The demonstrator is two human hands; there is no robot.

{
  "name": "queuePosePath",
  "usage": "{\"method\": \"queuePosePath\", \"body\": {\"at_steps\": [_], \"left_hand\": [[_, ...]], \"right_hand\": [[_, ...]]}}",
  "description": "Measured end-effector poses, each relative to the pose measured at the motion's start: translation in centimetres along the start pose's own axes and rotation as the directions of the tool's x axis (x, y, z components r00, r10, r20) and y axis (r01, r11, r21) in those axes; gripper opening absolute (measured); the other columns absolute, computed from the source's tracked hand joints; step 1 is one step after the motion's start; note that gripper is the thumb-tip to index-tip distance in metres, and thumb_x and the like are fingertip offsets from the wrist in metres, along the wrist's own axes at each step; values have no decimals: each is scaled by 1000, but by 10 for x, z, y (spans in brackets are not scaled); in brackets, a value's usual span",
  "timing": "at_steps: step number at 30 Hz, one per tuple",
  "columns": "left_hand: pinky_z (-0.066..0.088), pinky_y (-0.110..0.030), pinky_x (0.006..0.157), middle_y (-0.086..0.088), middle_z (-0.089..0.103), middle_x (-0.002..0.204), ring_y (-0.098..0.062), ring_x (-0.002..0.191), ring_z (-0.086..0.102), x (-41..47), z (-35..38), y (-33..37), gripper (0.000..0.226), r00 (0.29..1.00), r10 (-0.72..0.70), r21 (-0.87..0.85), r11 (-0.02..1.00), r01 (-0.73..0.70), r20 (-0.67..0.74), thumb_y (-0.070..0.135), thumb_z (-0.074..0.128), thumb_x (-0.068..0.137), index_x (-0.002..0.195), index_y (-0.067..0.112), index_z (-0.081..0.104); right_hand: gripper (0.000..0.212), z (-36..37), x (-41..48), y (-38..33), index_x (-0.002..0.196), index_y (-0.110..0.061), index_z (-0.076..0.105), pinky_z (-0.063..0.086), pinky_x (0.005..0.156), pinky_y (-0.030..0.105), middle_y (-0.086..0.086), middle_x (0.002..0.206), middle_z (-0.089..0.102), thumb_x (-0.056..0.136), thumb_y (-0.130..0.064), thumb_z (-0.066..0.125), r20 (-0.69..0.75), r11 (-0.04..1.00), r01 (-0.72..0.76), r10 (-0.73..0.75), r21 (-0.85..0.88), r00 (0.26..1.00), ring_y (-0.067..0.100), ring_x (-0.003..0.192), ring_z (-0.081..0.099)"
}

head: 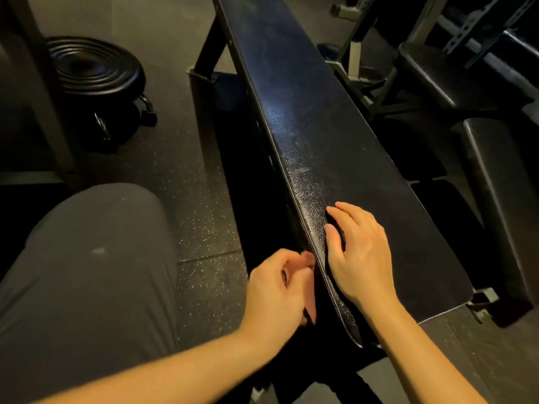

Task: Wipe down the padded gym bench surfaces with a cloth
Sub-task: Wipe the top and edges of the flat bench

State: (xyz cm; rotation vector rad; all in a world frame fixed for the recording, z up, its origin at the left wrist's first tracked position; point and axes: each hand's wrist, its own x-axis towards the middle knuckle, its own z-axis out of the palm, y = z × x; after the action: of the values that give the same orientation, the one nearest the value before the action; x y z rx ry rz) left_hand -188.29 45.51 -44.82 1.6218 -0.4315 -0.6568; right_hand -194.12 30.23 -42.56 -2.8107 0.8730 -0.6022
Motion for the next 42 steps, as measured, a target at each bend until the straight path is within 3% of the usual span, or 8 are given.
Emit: {"method": "queuePosePath", "body": {"at_steps": [5,9,13,18,24,30,36,42], "left_hand": [[44,-11,68,12,72,75,4,63,61,102,-15,36,18,958,44,133,991,-6,-285,12,63,90,91,25,75],[54,-32,54,6,77,87,-14,51,67,93,-16,23,11,978,-19,14,1000,22,-209,14,63,92,92,22,71],[52,-26,61,8,74,81,-11,63,71,-2,-6,12,16,995,-69,-9,998,69,77,12,67,91,91,28,72],[52,-24,83,16,70,82,-4,77,67,107,-20,28,14,970,-41,136,988,75,-241,15,65,89,92,24,75],[54,-28,53,7,75,78,-16,52,70,17,-10,8,15,988,-115,-4,993,116,99,13,70,89,84,28,71],[58,-30,67,9,72,70,-19,63,71,115,-25,29,8,972,-111,112,984,136,-206,22,66,87,81,24,72],[54,-31,52,2,76,74,-17,53,71,24,-13,20,7,985,-140,0,990,141,98,15,71,87,83,21,71],[51,-14,52,10,74,83,0,43,63,115,-26,29,11,976,-118,66,989,132,-185,13,65,91,95,15,74]], "right_hand": [[38,-1,0,-3,130,-14,67,41,109,40,-1,137,62,100,-30,49,7,1000,1,-1,-14,1000,18,129,52],[38,-2,0,-5,130,-14,67,42,109,40,-1,136,62,100,-30,48,9,1000,-3,3,-21,1000,18,129,53],[38,-2,0,-4,130,-15,66,42,109,41,-1,137,61,100,-30,49,21,1000,-3,3,-26,1000,18,130,52],[37,-2,1,-5,131,-15,66,40,110,40,-1,138,61,101,-28,50,20,999,-10,11,-35,1000,18,130,52],[38,-2,1,-6,130,-14,67,39,110,37,-1,137,61,100,-30,49,20,999,-20,21,-44,1000,17,130,52],[34,-2,1,-6,131,-15,66,38,109,37,-2,137,61,103,-26,51,24,999,-25,26,-36,999,17,130,51],[39,-2,1,-6,130,-14,66,41,108,38,-1,137,61,99,-30,49,25,999,-15,16,-48,1000,18,130,52],[37,-2,0,-7,131,-15,66,41,110,40,-1,137,61,101,-28,49,29,999,-25,26,-44,999,18,131,51]]}}
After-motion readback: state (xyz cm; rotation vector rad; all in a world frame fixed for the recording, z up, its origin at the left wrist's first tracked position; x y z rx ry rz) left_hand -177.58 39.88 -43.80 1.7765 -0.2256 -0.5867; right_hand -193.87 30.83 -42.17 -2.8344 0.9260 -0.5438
